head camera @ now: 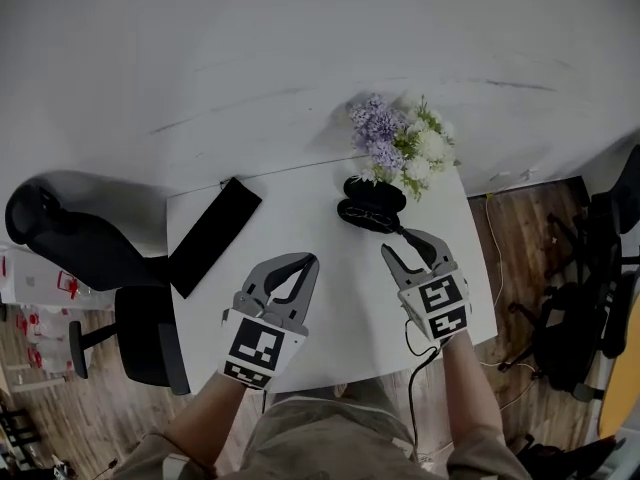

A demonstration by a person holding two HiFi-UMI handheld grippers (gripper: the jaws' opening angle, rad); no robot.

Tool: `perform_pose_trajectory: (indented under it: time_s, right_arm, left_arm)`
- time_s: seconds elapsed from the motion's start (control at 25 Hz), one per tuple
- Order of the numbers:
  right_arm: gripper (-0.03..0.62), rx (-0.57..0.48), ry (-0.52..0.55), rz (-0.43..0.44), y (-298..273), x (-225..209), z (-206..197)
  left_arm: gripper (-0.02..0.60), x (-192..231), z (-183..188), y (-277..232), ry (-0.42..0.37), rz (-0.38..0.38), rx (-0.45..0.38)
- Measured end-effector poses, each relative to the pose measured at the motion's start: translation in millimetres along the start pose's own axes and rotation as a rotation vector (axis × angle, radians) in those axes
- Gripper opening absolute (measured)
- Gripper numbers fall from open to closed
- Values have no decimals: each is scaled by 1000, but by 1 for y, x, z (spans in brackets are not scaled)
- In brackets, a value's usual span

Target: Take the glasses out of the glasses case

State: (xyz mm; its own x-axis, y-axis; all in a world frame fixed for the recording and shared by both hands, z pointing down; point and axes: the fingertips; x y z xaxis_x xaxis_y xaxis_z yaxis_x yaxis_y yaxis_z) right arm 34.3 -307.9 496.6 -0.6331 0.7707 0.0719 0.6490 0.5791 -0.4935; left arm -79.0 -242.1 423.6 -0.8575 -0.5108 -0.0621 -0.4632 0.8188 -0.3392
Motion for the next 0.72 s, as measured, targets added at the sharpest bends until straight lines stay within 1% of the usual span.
perform_pose_trajectory:
  time_s: [0.08, 0.24, 0.4, 0.52, 0.6, 0.72]
  right_arm:
    - [181, 38, 29, 28, -23, -8, -10]
    - [179, 105, 55, 99, -70, -15, -33]
    - [179, 187, 141, 114, -106, -23, -64]
    - [164, 265, 208, 132, -127, -31, -87]
    - [163, 312, 235, 159, -138, -32, -100]
    - [167, 353, 256, 190, -151, -30, -115]
  left_arm:
    - [15, 4, -8, -14, 9, 14, 22]
    - [16, 15, -29, -38, 29, 43, 67]
    - [16, 20, -53, -58, 54, 59, 107]
    - [16, 25, -70, -66, 57, 72, 146]
    - [17, 26, -80, -67, 59, 80, 167]
    - [16, 27, -93, -67, 75, 86, 193]
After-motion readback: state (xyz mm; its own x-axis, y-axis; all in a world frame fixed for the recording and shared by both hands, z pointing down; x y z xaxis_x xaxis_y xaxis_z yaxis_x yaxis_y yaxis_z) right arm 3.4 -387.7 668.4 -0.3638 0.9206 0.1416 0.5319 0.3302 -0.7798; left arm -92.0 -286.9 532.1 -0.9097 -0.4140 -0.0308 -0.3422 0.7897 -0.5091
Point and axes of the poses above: the fingertips, and each gripper's own axes: y backward along the fingers, x to its left, z out of its top, and after that the axes turned 5 degrees about -x, right-handed
